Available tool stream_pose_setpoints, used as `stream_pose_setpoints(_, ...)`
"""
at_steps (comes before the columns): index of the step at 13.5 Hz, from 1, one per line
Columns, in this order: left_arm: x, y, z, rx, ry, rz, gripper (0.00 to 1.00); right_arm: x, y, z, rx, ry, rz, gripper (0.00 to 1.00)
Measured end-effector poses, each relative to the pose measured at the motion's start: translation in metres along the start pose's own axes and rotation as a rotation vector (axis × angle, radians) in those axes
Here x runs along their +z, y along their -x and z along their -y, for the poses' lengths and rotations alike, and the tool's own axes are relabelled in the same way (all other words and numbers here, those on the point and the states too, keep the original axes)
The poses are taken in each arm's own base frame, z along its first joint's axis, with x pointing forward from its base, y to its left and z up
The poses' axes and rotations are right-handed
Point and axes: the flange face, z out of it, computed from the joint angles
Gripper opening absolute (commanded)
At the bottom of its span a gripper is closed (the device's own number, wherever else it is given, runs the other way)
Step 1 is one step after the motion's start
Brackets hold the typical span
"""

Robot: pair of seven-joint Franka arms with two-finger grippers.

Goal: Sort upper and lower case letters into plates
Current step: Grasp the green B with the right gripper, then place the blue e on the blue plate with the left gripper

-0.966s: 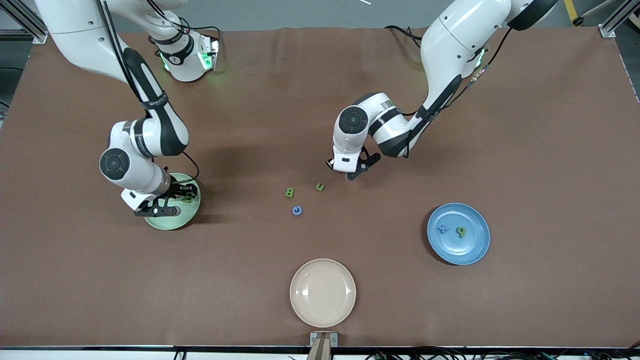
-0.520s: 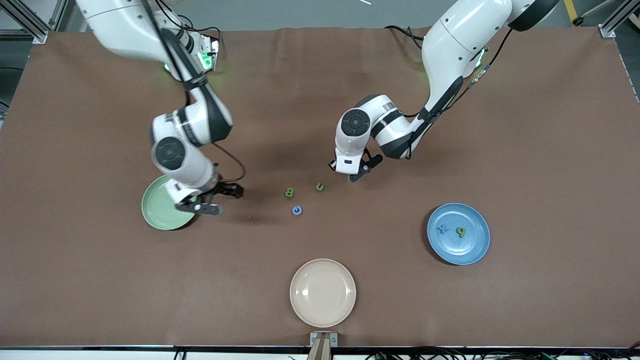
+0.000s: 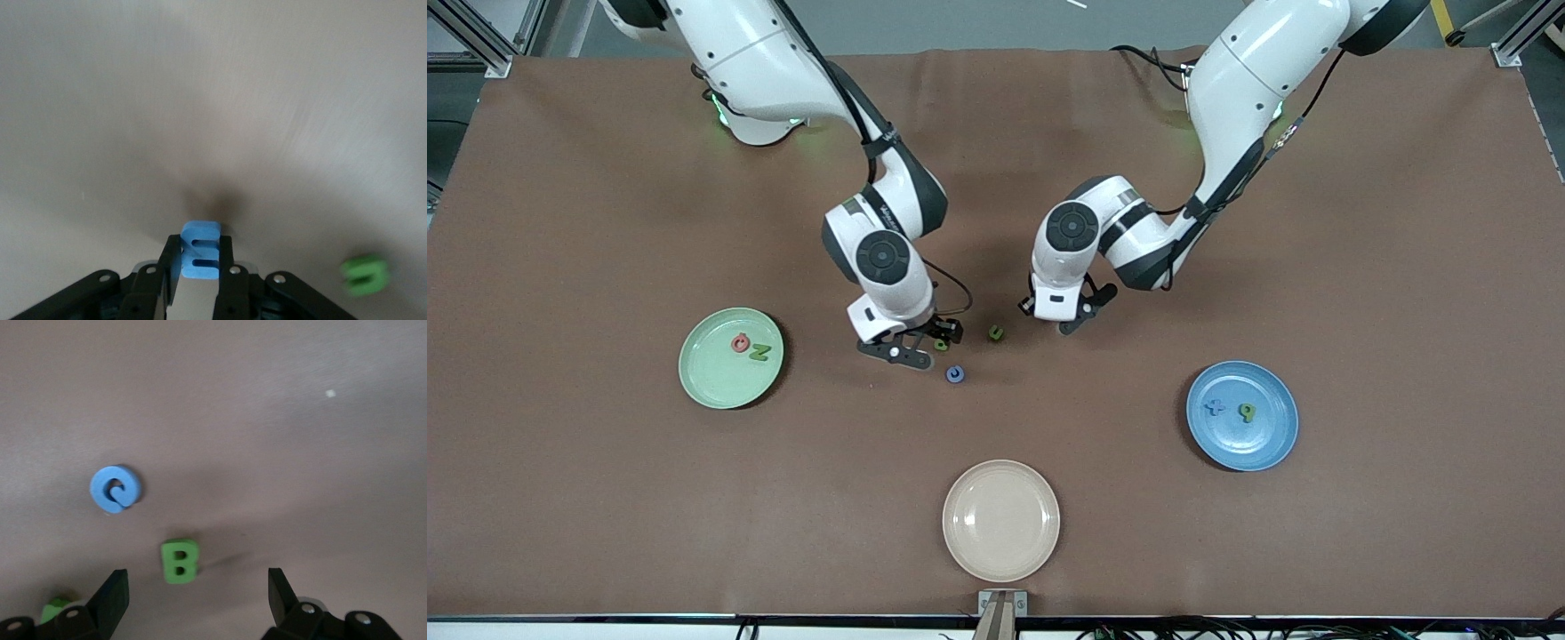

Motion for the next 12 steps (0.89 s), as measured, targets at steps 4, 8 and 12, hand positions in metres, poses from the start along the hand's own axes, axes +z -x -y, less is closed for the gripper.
stream_pose_setpoints(4,-0.068,-0.106,0.011,-0.008,0.010,-0.163,0.00,0.021,-0.001,0.004,0.014,-0.009,-0.011,0.71)
stream_pose_setpoints(8,-0.087,-0.212,0.057,0.090,-0.060,-0.195,0.03,0.026,-0.002,0.005,0.020,-0.007,-0.011,0.49)
stream_pose_setpoints(12,-0.086,-0.297,0.110,0.177,-0.094,-0.171,0.57,0.026,-0.001,0.007,0.017,-0.007,-0.012,0.09)
